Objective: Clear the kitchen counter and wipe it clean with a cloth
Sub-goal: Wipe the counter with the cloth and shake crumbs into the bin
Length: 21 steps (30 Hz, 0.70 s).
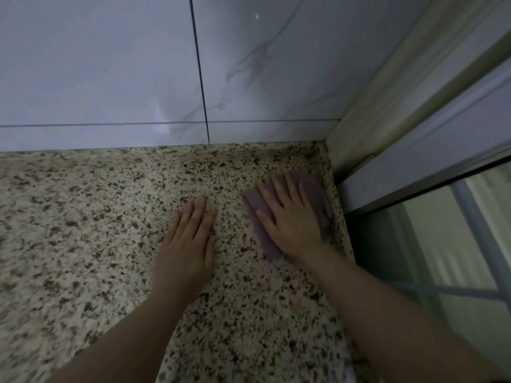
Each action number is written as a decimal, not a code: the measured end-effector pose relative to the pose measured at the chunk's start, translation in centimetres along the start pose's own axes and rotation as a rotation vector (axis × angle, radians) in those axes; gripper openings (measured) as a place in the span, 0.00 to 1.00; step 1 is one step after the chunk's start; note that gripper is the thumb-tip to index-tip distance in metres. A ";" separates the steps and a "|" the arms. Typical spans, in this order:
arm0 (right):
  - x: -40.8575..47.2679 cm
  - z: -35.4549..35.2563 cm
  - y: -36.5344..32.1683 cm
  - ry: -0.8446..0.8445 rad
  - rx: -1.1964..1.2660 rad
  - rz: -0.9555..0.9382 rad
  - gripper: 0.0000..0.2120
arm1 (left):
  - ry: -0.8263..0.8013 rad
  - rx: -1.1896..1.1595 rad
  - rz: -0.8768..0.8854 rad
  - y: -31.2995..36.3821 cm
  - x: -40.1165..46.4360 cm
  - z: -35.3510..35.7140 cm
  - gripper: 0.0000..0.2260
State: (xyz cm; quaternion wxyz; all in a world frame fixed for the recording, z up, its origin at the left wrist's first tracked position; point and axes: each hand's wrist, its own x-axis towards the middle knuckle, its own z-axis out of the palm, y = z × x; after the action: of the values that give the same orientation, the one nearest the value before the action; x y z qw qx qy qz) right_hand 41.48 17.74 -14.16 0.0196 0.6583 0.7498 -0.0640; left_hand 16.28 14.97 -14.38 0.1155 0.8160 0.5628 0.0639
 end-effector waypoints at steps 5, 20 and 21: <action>0.6 -0.3 1.0 -0.020 -0.036 0.029 0.28 | 0.005 -0.012 -0.015 -0.1 -0.3 0.2 0.25; -18.9 2.3 -6.9 0.047 0.137 0.387 0.30 | -0.002 0.010 -0.006 0.1 -0.5 -0.4 0.25; -18.5 2.3 -8.4 0.048 0.140 0.435 0.29 | -0.001 0.012 -0.003 0.0 -0.4 -0.4 0.25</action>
State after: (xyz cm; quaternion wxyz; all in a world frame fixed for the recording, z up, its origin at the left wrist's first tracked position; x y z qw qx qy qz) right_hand 35.54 -1.77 -13.74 -0.0304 0.8056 0.5841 -0.0944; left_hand 16.06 14.59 -14.00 0.1108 0.8158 0.5645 0.0599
